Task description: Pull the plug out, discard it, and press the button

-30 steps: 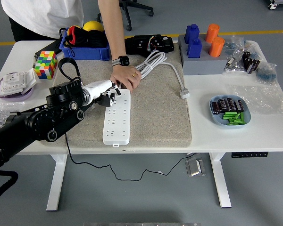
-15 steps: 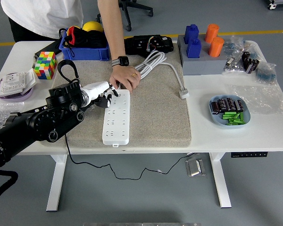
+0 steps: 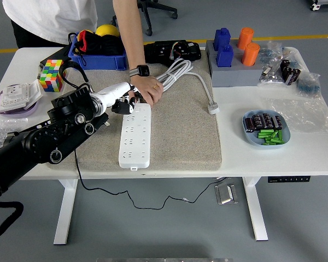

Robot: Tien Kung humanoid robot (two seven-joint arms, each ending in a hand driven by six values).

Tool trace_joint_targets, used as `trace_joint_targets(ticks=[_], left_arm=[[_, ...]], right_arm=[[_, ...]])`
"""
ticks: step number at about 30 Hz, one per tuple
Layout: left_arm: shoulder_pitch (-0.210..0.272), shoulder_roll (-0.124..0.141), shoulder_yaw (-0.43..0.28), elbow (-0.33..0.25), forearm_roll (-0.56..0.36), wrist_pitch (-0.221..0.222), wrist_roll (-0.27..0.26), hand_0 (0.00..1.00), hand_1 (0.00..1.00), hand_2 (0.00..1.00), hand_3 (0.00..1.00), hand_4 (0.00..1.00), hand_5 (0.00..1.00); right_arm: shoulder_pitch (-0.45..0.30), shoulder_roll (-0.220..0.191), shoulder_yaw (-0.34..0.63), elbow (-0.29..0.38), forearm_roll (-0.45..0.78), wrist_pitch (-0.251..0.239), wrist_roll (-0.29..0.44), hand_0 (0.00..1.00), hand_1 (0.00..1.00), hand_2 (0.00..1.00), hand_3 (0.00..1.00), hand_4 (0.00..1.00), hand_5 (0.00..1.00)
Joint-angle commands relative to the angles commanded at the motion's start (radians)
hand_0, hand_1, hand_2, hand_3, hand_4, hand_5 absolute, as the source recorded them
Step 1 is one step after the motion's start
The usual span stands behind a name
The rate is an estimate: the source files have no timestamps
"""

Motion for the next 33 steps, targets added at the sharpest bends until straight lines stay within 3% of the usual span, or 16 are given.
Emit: trace_joint_targets(ticks=[6, 7, 12, 13, 18, 19, 24, 25, 30, 31, 33], left_arm=[[0.111, 0.043, -0.174, -0.094, 0.079, 0.046, -0.043, 0.069, 0.059, 0.131, 0.728, 0.06, 0.002], [0.133, 0.054, -0.205, -0.112, 0.09, 0.046, -0.047, 0.299, 0.348, 0.388, 0.72, 0.535, 0.002], [0.228, 0.088, -0.349, -0.189, 0.135, 0.054, -0.068, 0.299, 0.348, 0.388, 0.72, 0.535, 0.002], [0.245, 0.093, -0.376, -0.203, 0.144, 0.062, -0.078, 0.68, 0.705, 0.656, 0.826, 0.742, 0.002], [0.318, 0.101, -0.481, -0.252, 0.181, 0.114, -0.127, 0.68, 0.705, 0.656, 0.826, 0.742, 0.002], [0.339, 0.101, -0.509, -0.262, 0.19, 0.121, -0.133, 0.883, 0.91, 0.853, 0.885, 0.797, 0.094], [0.397, 0.095, -0.587, -0.285, 0.209, 0.122, -0.135, 0.883, 0.91, 0.853, 0.885, 0.797, 0.094], [0.406, 0.093, -0.598, -0.289, 0.209, 0.12, -0.133, 0.925, 0.957, 0.909, 0.91, 0.837, 0.208], [0.452, 0.091, -0.622, -0.308, 0.172, 0.158, -0.187, 0.925, 0.957, 0.909, 0.91, 0.837, 0.208], [0.46, 0.089, -0.628, -0.314, 0.173, 0.163, -0.189, 0.899, 0.894, 0.862, 0.887, 0.791, 0.106], [0.476, 0.085, -0.644, -0.326, 0.174, 0.168, -0.192, 0.899, 0.894, 0.862, 0.887, 0.791, 0.106]], right_arm=[[-0.003, 0.001, 0.005, 0.0, -0.003, 0.0, 0.0, 0.767, 0.729, 0.724, 0.713, 0.883, 0.658], [-0.002, -0.001, 0.006, 0.0, -0.004, 0.0, 0.0, 0.767, 0.729, 0.724, 0.713, 0.883, 0.658], [0.003, -0.004, 0.009, 0.003, -0.005, -0.001, 0.0, 0.767, 0.729, 0.724, 0.713, 0.883, 0.658], [0.004, -0.004, 0.008, 0.002, -0.005, 0.0, 0.0, 0.767, 0.729, 0.724, 0.713, 0.883, 0.658], [0.004, -0.001, 0.008, 0.002, -0.006, 0.0, 0.0, 0.767, 0.729, 0.724, 0.713, 0.883, 0.658], [0.004, 0.0, 0.007, 0.0, -0.007, 0.001, 0.0, 0.767, 0.729, 0.724, 0.713, 0.883, 0.658], [0.006, -0.002, 0.004, 0.001, -0.007, 0.0, 0.0, 0.767, 0.729, 0.724, 0.713, 0.883, 0.658], [0.007, -0.003, 0.003, 0.002, -0.007, -0.001, 0.0, 0.767, 0.729, 0.724, 0.713, 0.883, 0.658], [0.011, -0.003, -0.003, 0.003, -0.006, 0.0, 0.0, 0.767, 0.729, 0.724, 0.713, 0.883, 0.658], [0.012, -0.003, -0.004, 0.003, -0.005, 0.0, 0.001, 0.767, 0.729, 0.724, 0.713, 0.883, 0.658], [0.013, -0.002, -0.004, 0.001, -0.008, 0.0, 0.0, 0.767, 0.729, 0.724, 0.713, 0.883, 0.658]])
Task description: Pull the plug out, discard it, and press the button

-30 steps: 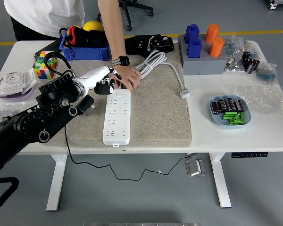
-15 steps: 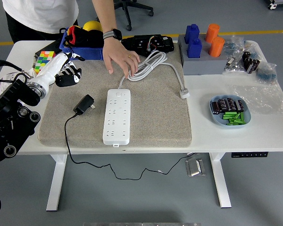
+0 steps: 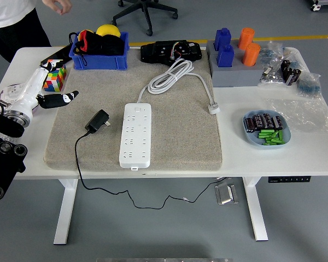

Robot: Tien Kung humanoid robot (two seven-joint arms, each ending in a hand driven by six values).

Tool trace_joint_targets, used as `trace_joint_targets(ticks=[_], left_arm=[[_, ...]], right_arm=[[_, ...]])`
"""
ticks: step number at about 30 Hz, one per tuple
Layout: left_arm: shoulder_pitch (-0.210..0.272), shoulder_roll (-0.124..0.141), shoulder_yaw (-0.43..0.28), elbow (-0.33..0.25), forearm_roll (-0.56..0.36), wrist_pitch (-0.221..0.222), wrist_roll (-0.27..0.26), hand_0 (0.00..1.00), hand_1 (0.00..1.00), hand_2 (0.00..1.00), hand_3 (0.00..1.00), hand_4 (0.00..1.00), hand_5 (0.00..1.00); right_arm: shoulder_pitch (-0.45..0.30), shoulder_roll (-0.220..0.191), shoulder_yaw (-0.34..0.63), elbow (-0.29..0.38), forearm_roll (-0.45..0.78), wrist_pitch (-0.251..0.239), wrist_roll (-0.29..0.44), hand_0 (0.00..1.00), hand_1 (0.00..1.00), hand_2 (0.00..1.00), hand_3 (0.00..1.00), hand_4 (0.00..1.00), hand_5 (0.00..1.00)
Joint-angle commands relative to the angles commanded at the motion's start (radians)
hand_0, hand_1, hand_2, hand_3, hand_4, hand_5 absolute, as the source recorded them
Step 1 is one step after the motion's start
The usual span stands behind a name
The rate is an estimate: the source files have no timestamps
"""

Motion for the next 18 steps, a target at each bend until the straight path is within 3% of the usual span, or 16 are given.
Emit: trace_joint_targets(ticks=[9, 18], left_arm=[[0.033, -0.006, -0.054, -0.042, 0.006, 0.008, -0.008, 0.896, 0.889, 0.859, 0.879, 0.776, 0.082], [0.028, -0.001, -0.044, -0.061, 0.01, 0.006, -0.014, 0.892, 0.882, 0.85, 0.874, 0.75, 0.057]], right_arm=[[0.005, -0.003, -0.007, -0.001, 0.002, 0.0, 0.0, 0.767, 0.729, 0.724, 0.713, 0.883, 0.658], [0.021, -0.006, -0.023, -0.002, 0.006, 0.0, 0.0, 0.767, 0.729, 0.724, 0.713, 0.883, 0.658]])
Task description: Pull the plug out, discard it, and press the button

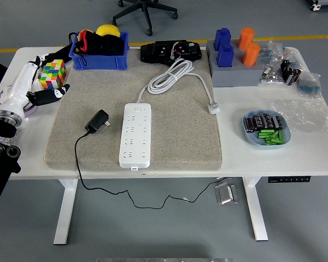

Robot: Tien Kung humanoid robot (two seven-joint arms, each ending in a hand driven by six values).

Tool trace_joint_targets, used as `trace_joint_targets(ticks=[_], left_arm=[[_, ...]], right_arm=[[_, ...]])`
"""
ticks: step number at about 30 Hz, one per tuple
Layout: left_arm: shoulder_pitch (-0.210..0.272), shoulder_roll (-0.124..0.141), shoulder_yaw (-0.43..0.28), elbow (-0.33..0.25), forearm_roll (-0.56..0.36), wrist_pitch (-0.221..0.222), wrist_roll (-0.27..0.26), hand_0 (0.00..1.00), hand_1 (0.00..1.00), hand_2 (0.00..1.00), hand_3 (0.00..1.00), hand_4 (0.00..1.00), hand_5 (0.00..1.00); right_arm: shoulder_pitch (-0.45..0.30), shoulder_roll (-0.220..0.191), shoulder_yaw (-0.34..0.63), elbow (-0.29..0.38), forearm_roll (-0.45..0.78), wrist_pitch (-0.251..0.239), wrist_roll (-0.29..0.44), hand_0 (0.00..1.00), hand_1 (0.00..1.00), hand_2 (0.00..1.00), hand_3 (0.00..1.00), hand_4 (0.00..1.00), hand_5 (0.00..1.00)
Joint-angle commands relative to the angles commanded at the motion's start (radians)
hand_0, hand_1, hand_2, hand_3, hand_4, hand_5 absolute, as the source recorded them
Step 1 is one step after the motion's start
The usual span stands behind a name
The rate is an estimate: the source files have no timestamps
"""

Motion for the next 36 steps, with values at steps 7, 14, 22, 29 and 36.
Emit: trace_joint_targets(ticks=[7, 14, 22, 29, 36], left_arm=[[0.021, -0.006, 0.003, -0.015, 0.0, 0.0, 0.0, 0.89, 0.881, 0.847, 0.872, 0.737, 0.046], [0.032, -0.006, -0.012, -0.038, 0.007, -0.004, 0.006, 0.89, 0.879, 0.845, 0.871, 0.728, 0.036], [0.043, -0.007, -0.028, -0.052, 0.022, -0.018, 0.02, 0.89, 0.879, 0.846, 0.872, 0.726, 0.034], [0.05, -0.011, -0.04, -0.06, 0.024, -0.019, 0.019, 0.889, 0.88, 0.843, 0.865, 0.723, 0.034], [0.053, -0.012, -0.046, -0.067, 0.028, -0.018, 0.018, 0.889, 0.88, 0.842, 0.864, 0.72, 0.032]], right_arm=[[-0.013, 0.009, 0.003, -0.001, -0.003, 0.0, 0.0, 0.767, 0.729, 0.724, 0.713, 0.883, 0.658], [-0.019, 0.011, 0.007, -0.002, -0.005, 0.0, 0.0, 0.767, 0.729, 0.724, 0.713, 0.883, 0.658], [-0.02, 0.012, 0.013, 0.0, -0.005, 0.0, 0.0, 0.767, 0.729, 0.724, 0.713, 0.883, 0.658], [-0.021, 0.016, 0.017, 0.0, -0.006, 0.0, 0.0, 0.767, 0.729, 0.724, 0.713, 0.883, 0.658], [-0.024, 0.015, 0.022, 0.0, -0.008, -0.001, 0.0, 0.767, 0.729, 0.724, 0.713, 0.883, 0.658]])
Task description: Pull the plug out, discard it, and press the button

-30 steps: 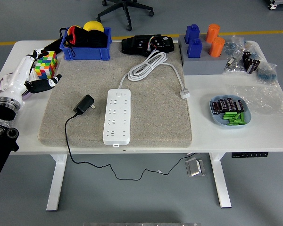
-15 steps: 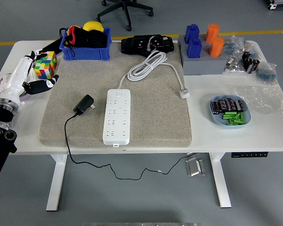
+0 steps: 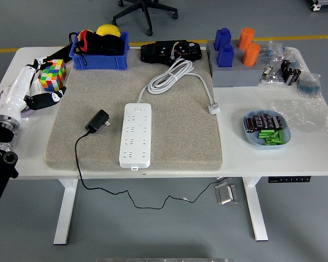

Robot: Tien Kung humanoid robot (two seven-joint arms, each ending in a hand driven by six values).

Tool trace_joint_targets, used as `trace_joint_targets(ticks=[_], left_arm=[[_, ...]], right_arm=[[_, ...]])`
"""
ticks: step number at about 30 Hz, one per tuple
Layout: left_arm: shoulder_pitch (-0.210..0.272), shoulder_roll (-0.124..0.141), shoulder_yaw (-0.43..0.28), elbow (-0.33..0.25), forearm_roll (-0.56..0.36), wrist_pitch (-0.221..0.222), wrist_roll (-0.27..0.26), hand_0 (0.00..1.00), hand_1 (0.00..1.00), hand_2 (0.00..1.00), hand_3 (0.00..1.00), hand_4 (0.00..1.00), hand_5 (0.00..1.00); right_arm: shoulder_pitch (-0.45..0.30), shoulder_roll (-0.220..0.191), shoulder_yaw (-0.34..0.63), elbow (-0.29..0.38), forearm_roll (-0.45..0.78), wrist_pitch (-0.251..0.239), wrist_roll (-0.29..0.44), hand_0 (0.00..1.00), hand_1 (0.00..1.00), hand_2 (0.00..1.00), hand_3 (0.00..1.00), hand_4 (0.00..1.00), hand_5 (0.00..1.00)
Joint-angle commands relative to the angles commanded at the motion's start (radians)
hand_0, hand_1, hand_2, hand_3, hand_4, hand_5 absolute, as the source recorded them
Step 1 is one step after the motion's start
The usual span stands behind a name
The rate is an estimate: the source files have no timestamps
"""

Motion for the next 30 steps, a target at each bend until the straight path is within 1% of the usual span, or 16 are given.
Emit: trace_joint_targets(ticks=[13, 30], left_arm=[[0.002, 0.002, -0.021, -0.005, 0.008, -0.004, 0.003, 0.889, 0.881, 0.838, 0.853, 0.718, 0.03], [0.006, -0.003, -0.042, -0.006, 0.013, -0.023, 0.018, 0.883, 0.877, 0.829, 0.85, 0.717, 0.031]], right_arm=[[-0.001, 0.006, 0.006, 0.0, -0.002, 0.001, 0.0, 0.767, 0.729, 0.724, 0.713, 0.883, 0.658], [-0.001, 0.006, 0.008, 0.0, 0.001, 0.002, 0.001, 0.767, 0.729, 0.724, 0.713, 0.883, 0.658]])
